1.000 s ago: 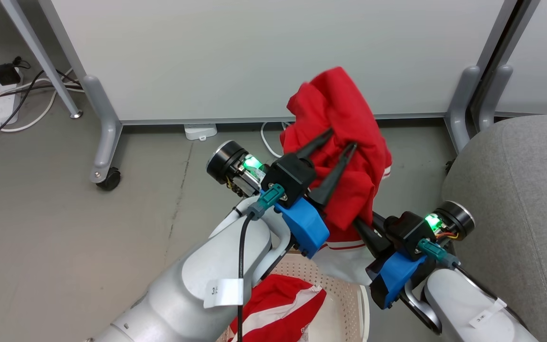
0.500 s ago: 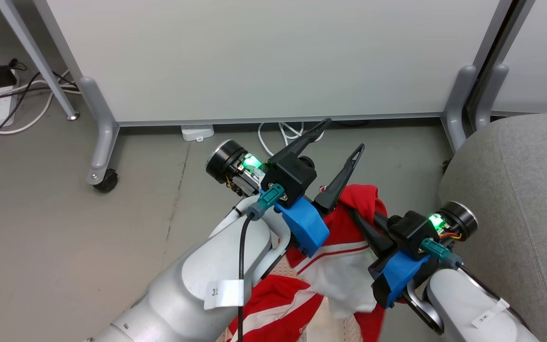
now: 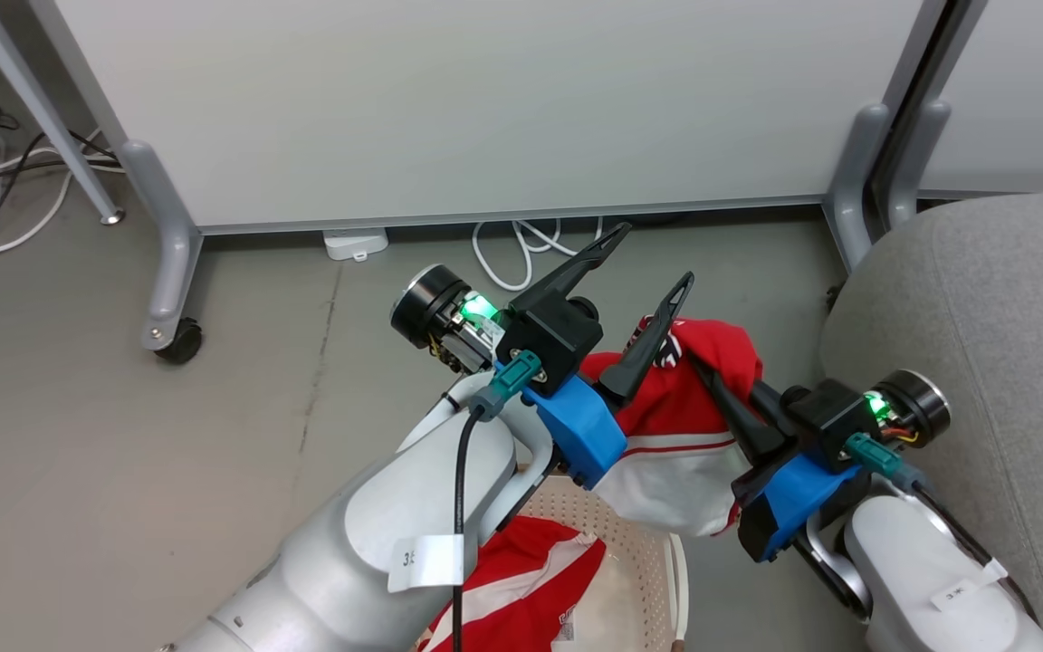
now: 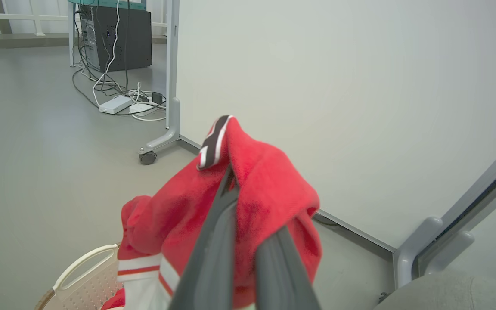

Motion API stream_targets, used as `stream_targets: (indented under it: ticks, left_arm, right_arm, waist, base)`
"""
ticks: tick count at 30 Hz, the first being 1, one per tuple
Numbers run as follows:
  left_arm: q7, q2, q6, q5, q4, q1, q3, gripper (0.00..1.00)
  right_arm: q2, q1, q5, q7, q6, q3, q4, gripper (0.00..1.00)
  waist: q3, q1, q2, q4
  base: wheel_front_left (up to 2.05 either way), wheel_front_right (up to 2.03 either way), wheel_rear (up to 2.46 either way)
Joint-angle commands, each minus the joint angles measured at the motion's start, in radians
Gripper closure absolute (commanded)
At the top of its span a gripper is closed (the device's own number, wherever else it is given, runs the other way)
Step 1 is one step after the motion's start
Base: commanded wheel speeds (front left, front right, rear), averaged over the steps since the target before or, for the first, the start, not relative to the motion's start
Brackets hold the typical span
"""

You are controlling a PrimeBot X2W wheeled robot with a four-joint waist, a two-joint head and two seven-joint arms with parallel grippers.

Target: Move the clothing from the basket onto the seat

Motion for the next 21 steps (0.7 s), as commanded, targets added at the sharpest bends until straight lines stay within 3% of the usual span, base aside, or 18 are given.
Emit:
stream_targets:
  ticks: [1, 21]
  left_arm:
    - [-0.005, 0.005, 0.003, 0.004, -0.001, -0.012, 0.002, 0.0]
    - [-0.005, 0.004, -0.008, 0.024, -0.019, 0.011, -0.042, 0.0]
  right_arm:
    - [-0.004, 0.0, -0.006, -0.004, 0.0, -0.013, -0.008, 1.0]
    - [-0.01, 0.052, -0.042, -0.004, 0.0, -0.237, -0.103, 1.0]
  waist:
    - [0.009, 0.0, 0.0, -0.012]
    - [0.059, 0.0, 0.0, -0.212]
  base:
    - [0.0, 0.0, 0.0]
    - [0.0, 0.0, 0.0]
